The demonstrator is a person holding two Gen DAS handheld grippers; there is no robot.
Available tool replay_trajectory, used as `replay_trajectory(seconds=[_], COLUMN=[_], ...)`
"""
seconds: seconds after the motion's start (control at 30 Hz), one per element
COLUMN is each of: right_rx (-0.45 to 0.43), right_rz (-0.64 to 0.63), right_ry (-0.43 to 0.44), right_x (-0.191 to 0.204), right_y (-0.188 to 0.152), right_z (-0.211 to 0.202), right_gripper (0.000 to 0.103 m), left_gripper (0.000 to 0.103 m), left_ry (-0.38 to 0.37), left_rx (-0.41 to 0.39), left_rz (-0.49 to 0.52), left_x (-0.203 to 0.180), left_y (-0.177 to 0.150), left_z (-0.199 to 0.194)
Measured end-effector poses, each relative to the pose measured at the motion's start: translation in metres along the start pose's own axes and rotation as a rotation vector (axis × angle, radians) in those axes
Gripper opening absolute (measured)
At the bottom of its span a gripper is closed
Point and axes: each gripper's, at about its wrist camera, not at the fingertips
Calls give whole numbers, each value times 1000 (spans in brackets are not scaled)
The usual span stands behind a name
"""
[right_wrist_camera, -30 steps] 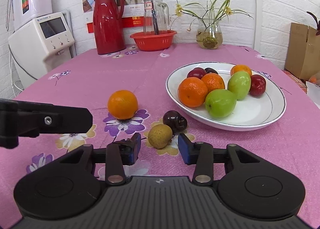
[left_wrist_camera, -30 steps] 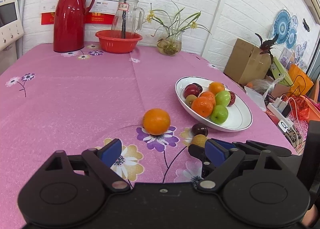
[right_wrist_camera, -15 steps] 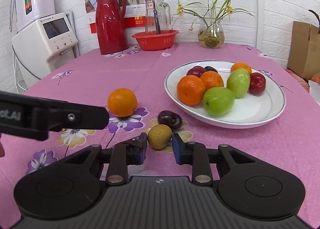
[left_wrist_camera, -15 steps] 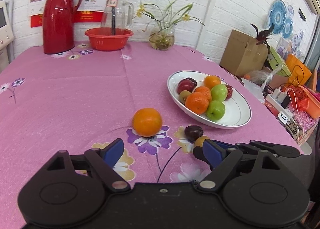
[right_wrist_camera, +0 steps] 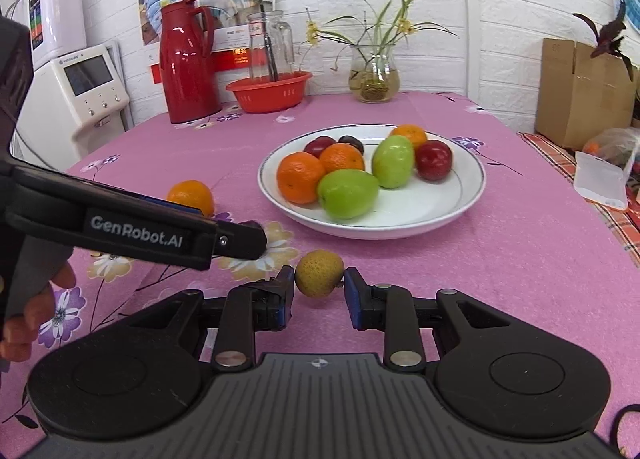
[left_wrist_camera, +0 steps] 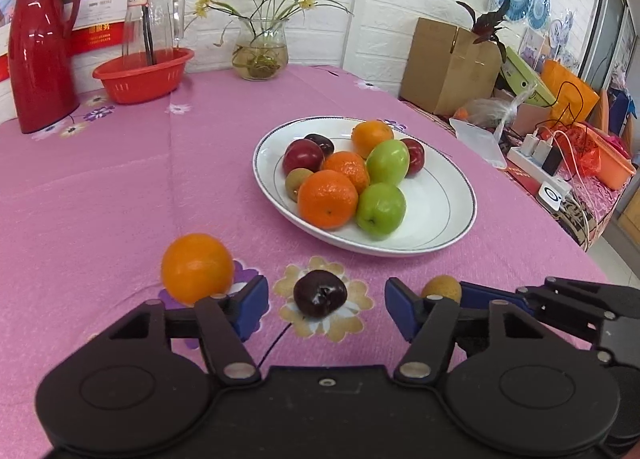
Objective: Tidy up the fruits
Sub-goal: 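Grasp the dark plum with the left tool while the right tool grasps the kiwi, then carry the plum and kiwi over the white plate and lower them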
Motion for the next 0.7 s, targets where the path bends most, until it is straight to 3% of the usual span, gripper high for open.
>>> replay_trajectory(seconds=[0.23, 0.7], right_rx=[-1, -3], right_rz=[12, 22], right_ry=[15, 28], right_x=[-4, -6], right_y=[-2, -3], right_z=[1, 2], right_gripper=[47, 47], left_gripper=[103, 103], left_ry=[2, 18], left_rx=[38, 33], left_rz=[-5, -5], left_x=[2, 1], left_y=[-3, -2], left_z=[15, 19])
Point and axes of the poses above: each gripper's, at about its wrist camera, not at the fingertips, and z roughly the way its jaws point, x to its left, y to its top, and after that the axes turned 6 degrees about -x, right-handed
